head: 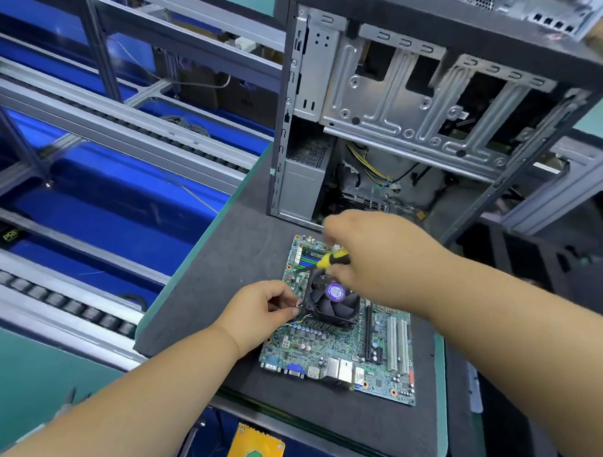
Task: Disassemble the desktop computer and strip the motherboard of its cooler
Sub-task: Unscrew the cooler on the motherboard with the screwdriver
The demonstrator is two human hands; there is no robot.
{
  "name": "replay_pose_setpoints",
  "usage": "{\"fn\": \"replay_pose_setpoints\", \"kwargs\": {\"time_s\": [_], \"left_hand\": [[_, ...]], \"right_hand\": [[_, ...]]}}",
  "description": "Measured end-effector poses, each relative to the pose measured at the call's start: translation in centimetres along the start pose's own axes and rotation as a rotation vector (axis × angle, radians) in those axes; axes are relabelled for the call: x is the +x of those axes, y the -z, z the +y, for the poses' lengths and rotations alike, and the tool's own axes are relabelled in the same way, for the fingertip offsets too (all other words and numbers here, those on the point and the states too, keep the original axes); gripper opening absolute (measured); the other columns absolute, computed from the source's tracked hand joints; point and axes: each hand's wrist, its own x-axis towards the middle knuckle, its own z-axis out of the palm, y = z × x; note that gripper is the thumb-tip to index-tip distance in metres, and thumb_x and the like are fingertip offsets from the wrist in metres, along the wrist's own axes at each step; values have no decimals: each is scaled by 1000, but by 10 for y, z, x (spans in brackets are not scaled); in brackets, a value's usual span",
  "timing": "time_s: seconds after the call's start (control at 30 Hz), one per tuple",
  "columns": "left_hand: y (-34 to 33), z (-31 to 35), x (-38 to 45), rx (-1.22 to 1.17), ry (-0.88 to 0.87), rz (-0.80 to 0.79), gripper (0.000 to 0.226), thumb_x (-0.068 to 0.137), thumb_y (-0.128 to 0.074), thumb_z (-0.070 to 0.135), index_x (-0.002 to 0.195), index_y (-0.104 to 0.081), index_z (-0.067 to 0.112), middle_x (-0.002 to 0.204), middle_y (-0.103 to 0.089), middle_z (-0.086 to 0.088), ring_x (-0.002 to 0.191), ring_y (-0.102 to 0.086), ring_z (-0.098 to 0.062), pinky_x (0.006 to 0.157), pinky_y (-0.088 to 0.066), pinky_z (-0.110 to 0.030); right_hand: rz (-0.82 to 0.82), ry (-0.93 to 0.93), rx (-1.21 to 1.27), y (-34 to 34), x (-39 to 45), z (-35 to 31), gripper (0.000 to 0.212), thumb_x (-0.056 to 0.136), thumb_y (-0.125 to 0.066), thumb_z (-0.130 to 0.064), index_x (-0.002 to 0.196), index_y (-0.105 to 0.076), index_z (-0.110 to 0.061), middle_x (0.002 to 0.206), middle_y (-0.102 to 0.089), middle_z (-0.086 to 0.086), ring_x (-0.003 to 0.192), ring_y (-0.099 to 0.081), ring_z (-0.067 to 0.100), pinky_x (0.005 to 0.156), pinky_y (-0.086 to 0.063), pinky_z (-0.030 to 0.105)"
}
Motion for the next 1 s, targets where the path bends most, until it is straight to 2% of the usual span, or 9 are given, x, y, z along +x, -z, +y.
{"fn": "replay_pose_setpoints", "kwargs": {"time_s": [0.17, 0.27, 0.33, 0.4, 0.5, 0.67, 0.83, 1.0], "left_hand": [[1, 8, -4, -26, 1, 37, 36, 90, -59, 1, 92, -68, 36, 95, -70, 8, 89, -66, -8, 80, -50, -17], [-4, 18, -5, 20, -29, 147, 37, 92, -57, 7, 97, -65, 43, 106, -64, 14, 91, -61, -3, 80, -46, -13], [-10, 26, -5, 104, -85, 206, 31, 92, -59, 13, 101, -63, 43, 107, -57, 24, 91, -57, 0, 80, -44, -13], [-18, 35, -6, 250, -178, 249, 26, 91, -61, 19, 108, -61, 38, 108, -53, 27, 100, -53, -1, 85, -41, -16], [-32, 50, -9, 453, -312, 268, 28, 88, -64, 22, 114, -60, 31, 114, -52, 16, 114, -47, -11, 97, -35, -23], [-57, 72, -16, 640, -403, 129, 43, 81, -70, 32, 120, -59, 21, 122, -50, 7, 120, -42, -16, 105, -32, -26], [-75, 77, -23, 804, -353, 78, 63, 76, -78, 39, 130, -56, 17, 138, -45, 1, 134, -33, -18, 115, -26, -31], [-84, 80, -23, 760, -254, 131, 61, 76, -79, 32, 132, -55, 27, 142, -42, 6, 134, -35, -15, 114, -28, -31]], "right_hand": [[168, -386, 492, -24, -38, 26, 13, 81, -66, -26, 85, -55, -29, 80, -59, -12, 79, -57, 11, 68, -48, 34], [348, -537, 788, -46, -59, 35, 16, 76, -77, -25, 79, -62, -29, 76, -64, -13, 70, -61, 10, 62, -47, 28], [500, -590, 1013, -58, -69, 41, 13, 77, -80, -22, 79, -67, -27, 70, -67, -11, 61, -60, 8, 53, -45, 22], [672, -599, 1199, -66, -77, 48, 9, 81, -77, -17, 77, -70, -20, 63, -66, -13, 54, -56, 0, 51, -41, 11], [796, -639, 1238, -75, -88, 58, 13, 86, -72, -23, 74, -70, -27, 70, -70, -13, 56, -55, -4, 56, -43, 8], [712, -644, 1172, -94, -103, 73, 11, 86, -71, -31, 77, -67, -28, 87, -68, -5, 74, -61, 7, 68, -45, 24], [603, -533, 1202, -100, -107, 72, 8, 86, -71, -27, 81, -67, -29, 85, -67, -9, 76, -61, 3, 66, -44, 12], [551, -411, 1164, -102, -104, 67, 7, 85, -71, -28, 82, -65, -26, 87, -66, -5, 82, -62, 14, 76, -51, 36]]}}
